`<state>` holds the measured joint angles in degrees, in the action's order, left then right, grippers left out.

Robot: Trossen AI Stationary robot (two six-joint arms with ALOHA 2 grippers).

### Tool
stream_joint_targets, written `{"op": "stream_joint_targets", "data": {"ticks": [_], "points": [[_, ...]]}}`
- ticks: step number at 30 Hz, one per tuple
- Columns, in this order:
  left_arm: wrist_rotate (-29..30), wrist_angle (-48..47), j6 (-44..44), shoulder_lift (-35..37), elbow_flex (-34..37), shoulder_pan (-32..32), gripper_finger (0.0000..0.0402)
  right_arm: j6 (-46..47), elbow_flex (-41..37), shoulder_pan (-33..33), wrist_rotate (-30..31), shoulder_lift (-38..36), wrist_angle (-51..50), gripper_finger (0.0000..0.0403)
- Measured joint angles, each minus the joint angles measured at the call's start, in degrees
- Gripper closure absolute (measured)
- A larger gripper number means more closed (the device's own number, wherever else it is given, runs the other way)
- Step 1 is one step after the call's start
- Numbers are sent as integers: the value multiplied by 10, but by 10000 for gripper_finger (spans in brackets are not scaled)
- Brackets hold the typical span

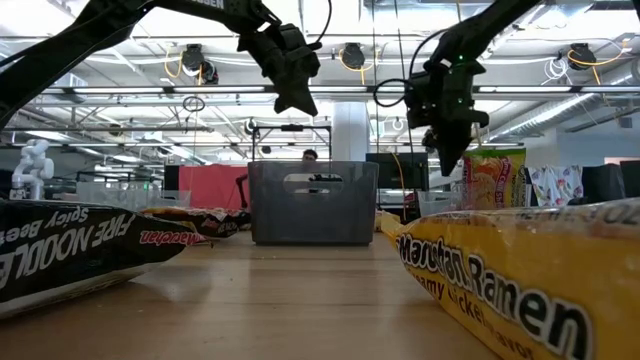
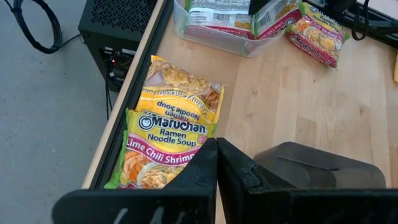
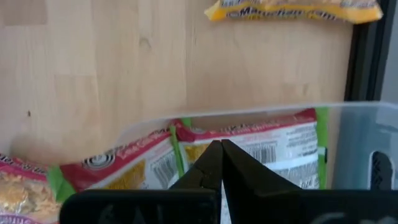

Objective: Sort Maruchan noodles
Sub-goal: Adjust the green noodle pack

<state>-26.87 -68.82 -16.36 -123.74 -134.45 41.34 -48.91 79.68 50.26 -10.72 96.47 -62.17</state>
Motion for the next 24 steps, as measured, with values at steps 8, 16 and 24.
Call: {"op": "stream_joint_targets", "data": {"ticks": [8, 16, 24], "points": [[0, 0, 0, 0, 0, 0, 396, 60, 0, -6, 3, 0, 19, 402], [0, 0, 0, 0, 0, 0, 396, 89, 0, -5, 62, 0, 26, 372], [0, 0, 1, 0, 0, 0, 396, 96, -5, 6, 77, 0, 48, 330]]}}
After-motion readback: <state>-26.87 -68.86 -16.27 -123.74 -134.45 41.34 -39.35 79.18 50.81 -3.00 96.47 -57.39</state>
